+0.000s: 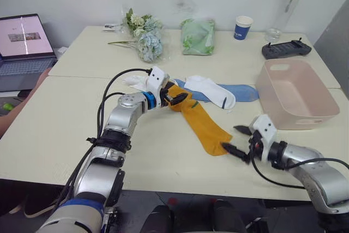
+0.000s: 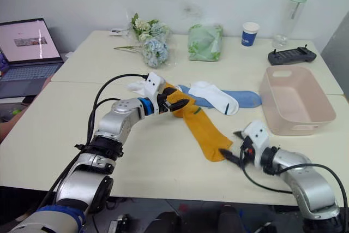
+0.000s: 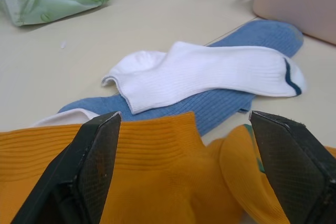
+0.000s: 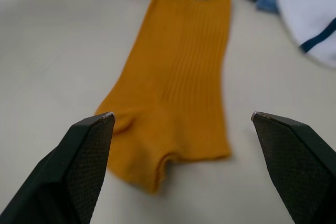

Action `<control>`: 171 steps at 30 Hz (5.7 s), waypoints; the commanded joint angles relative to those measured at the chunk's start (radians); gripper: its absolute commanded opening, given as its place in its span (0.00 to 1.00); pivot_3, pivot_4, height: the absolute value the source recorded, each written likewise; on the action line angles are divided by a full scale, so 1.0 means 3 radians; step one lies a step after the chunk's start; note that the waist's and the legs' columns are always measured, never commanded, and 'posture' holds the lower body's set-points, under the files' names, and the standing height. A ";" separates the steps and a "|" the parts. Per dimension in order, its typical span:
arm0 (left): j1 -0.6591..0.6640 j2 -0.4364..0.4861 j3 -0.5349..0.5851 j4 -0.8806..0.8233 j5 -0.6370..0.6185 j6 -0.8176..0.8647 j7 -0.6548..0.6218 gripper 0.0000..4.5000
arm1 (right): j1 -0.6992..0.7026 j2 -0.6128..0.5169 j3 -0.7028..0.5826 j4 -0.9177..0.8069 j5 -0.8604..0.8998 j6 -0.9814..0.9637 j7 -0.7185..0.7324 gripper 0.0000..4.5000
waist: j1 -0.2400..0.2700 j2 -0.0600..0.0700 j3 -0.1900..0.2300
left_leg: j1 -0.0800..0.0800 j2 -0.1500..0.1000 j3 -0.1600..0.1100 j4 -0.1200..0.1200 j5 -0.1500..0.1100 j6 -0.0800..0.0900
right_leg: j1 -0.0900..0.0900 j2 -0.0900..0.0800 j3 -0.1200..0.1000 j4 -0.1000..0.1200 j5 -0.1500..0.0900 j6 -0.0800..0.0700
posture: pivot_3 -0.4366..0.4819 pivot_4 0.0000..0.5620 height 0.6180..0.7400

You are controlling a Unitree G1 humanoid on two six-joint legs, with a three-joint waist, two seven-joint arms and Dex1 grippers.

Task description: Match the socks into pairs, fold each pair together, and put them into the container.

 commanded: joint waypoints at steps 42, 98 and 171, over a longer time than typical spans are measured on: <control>0.3076 -0.0535 0.0354 -0.3595 -0.0482 0.1080 0.1077 0.00 | -0.1164 -0.0733 0.0566 0.1560 -0.0018 -0.0293 0.1724 0.01 | 0.0030 0.0000 0.0000 | 0.0008 0.0004 0.0005 0.0012 -0.0003 0.0005 | 0.0007 0.0000 0.0005 0.0013 0.0003 0.0003 | 0.48 0.27 1.00; 0.2152 0.0416 0.0273 -0.2976 -0.1151 0.1856 0.0214 0.00 | -0.0614 -0.0424 -0.0573 0.0561 0.0996 0.1229 0.0131 0.01 | 0.0060 0.0003 -0.0002 | 0.0005 0.0003 0.0002 0.0003 -0.0004 0.0007 | 0.0009 0.0000 0.0003 -0.0005 0.0004 0.0001 | 0.48 0.27 1.00; 0.1900 0.0544 -0.0067 -0.2356 -0.0279 -0.0223 -0.0583 0.00 | -0.0136 -0.0094 -0.0106 0.0547 0.0015 -0.1386 0.0586 0.01 | 0.0052 0.0005 -0.0007 | 0.0012 0.0004 0.0003 0.0003 -0.0004 0.0006 | 0.0013 0.0001 0.0005 -0.0004 0.0005 0.0002 | 0.48 0.27 1.00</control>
